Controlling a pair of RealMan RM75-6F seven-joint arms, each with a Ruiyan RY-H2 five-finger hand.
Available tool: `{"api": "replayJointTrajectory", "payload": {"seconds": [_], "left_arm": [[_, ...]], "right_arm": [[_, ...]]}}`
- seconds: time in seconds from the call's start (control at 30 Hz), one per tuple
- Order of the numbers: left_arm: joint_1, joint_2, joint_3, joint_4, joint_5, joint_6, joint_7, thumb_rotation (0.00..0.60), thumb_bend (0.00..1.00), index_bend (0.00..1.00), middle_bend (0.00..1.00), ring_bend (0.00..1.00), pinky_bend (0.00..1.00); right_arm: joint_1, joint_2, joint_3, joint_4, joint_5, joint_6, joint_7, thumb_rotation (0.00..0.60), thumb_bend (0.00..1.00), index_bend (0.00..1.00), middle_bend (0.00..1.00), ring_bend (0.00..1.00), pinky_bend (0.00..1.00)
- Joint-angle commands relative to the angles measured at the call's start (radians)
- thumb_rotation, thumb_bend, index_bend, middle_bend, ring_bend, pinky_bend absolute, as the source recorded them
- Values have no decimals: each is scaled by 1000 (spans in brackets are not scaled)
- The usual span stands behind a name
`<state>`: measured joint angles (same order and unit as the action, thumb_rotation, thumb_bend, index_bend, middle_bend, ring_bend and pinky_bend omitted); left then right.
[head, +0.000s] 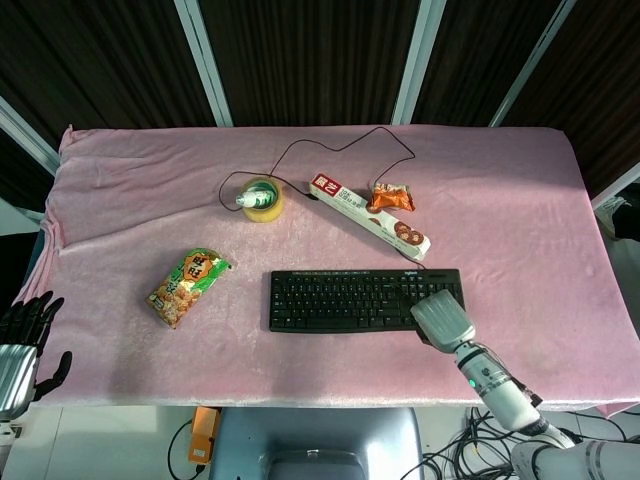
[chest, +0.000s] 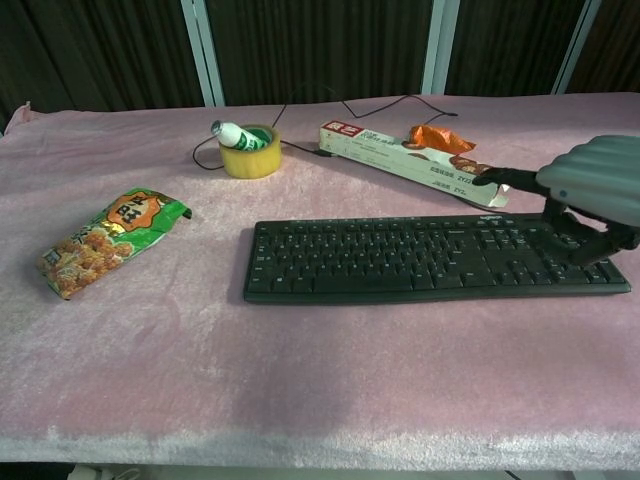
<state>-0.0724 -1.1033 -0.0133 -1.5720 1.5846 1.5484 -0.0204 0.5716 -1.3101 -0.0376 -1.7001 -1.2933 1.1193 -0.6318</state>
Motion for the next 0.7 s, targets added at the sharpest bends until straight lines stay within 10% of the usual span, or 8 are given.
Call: {"api": "replayJointTrajectory", "payload": {"seconds": [0.03, 0.17, 0.4, 0.7], "left_arm": [[1, -2, -1, 4, 5, 6, -4, 600, 444, 0, 0, 0, 0], [1, -8, -2, 9, 11, 13, -2, 600, 443, 0, 0, 0, 0], [0, -15, 3, 11, 17, 8, 11, 600, 444, 0, 0, 0, 0], [-8, -17, -2, 8, 2, -9, 23, 600, 444, 0, 0, 0, 0]], "right_arm": [[-147, 94, -71, -81, -190, 247, 30, 600, 280, 0, 282, 324, 716], [-284, 106, -122, -39, -314, 450, 101, 600, 252, 0, 2, 11, 401], [-370, 54, -111, 126, -307, 502, 324, 600, 252, 0, 0, 0, 131], [-399, 62, -77, 125, -315, 493, 345, 600, 252, 0, 0, 0, 36]]}}
